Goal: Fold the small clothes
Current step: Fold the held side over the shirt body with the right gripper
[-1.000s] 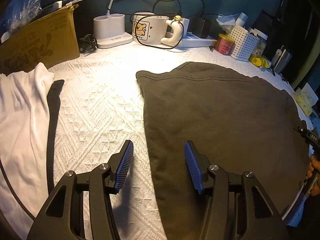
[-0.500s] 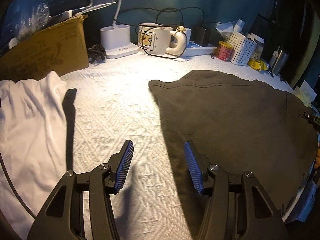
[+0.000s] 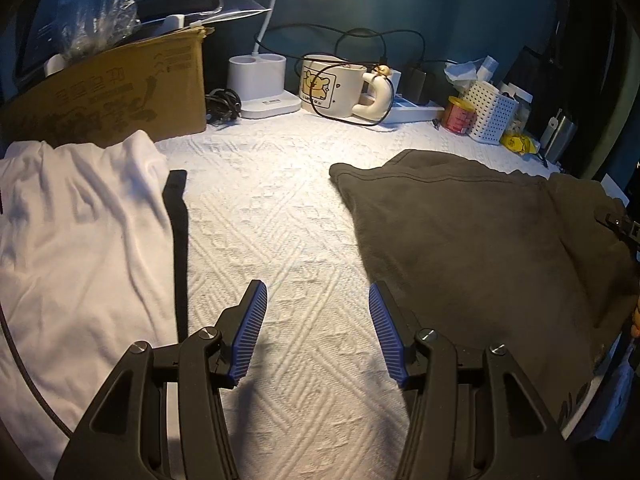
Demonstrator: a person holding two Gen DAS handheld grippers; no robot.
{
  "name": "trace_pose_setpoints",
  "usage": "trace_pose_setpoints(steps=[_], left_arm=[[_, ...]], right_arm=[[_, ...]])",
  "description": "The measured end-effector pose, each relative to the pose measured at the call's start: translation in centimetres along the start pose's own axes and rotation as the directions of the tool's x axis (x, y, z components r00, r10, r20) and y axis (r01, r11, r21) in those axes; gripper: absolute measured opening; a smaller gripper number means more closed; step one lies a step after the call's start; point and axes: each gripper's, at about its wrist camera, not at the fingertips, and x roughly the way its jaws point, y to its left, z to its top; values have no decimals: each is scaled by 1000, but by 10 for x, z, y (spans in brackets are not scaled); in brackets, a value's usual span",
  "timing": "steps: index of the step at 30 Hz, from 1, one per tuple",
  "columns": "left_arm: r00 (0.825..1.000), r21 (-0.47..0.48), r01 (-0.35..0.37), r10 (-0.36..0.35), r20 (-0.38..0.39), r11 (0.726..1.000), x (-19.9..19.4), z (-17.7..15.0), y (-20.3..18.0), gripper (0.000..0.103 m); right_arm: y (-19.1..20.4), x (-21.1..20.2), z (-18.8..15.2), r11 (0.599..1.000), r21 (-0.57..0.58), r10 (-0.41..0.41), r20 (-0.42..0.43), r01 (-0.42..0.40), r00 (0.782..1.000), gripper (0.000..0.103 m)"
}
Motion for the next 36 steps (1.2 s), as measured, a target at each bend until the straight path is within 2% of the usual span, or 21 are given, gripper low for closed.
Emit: trace_pose_setpoints(steps=[9,19,31,36], left_arm=[[1000,-16,10,-10,12,1000,-10,-7,13,53],[1000,-12,6,-6,18,1000,-22,-13,24,53],[1000,-6,6,-6,-3,1000,-20,-19,20,53],[1000,4,0,0,-13,1000,-20,-22,16,53]], right_arm=[[55,11,1,990,-56,126,-35,-128,991,21],[106,32,-16,972,-114,196,-108,-208,975,21],[148,52,-45,951,-251,139,-179,-181,974,21],[157,52,-54,947,-271,125,-192,-175,973,23]])
